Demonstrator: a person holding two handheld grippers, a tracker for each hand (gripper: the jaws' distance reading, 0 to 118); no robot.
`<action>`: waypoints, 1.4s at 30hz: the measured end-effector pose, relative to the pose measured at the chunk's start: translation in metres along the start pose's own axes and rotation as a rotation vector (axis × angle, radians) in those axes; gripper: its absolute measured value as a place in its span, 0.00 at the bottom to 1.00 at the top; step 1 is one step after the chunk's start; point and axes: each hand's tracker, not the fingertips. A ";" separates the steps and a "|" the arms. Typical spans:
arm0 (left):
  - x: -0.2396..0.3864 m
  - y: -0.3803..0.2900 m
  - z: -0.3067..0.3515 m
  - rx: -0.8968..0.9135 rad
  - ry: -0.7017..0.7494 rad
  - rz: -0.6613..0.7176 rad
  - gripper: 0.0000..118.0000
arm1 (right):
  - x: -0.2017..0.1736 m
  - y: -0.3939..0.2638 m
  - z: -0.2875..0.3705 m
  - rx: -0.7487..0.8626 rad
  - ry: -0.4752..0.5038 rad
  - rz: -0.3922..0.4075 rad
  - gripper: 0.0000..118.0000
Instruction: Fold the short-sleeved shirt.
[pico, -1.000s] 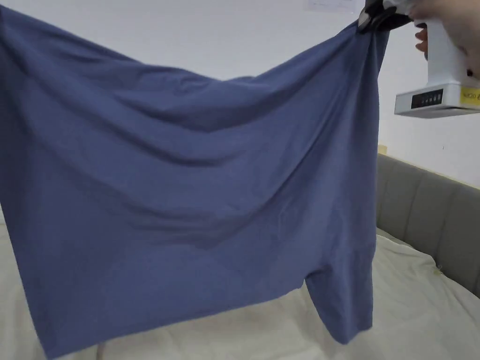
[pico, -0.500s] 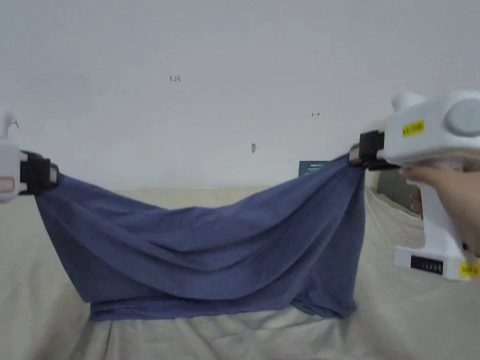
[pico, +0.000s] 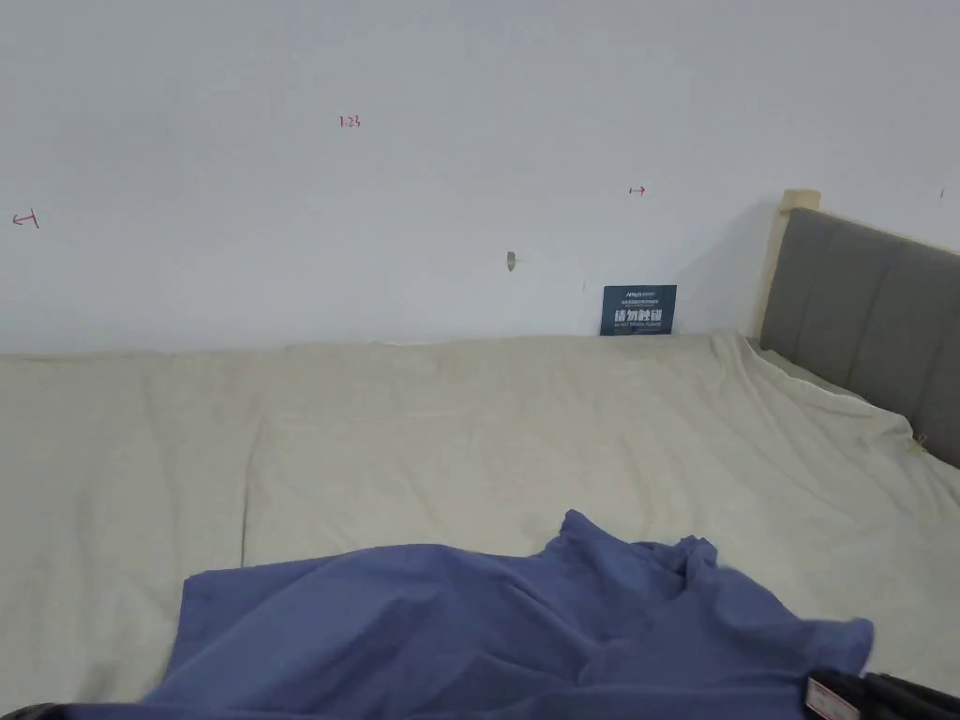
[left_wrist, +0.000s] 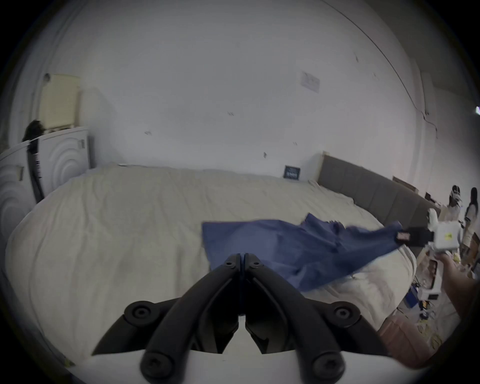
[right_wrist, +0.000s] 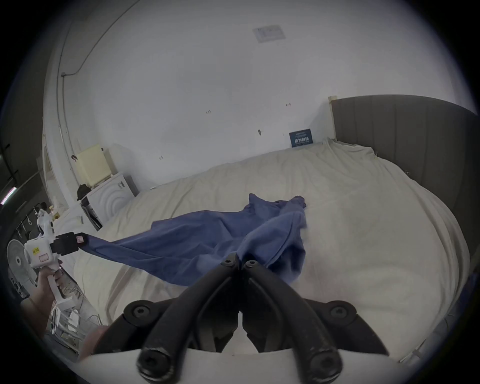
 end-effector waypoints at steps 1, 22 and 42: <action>0.000 -0.001 0.012 0.025 0.021 -0.014 0.01 | -0.002 -0.001 0.010 -0.002 0.005 0.004 0.00; -0.035 -0.069 -0.083 -0.384 0.181 0.022 0.46 | 0.032 -0.069 -0.091 -0.445 -0.101 -0.160 0.47; 0.024 -0.025 0.042 0.112 0.121 -0.101 0.00 | -0.043 -0.031 0.053 0.149 -0.024 0.058 0.00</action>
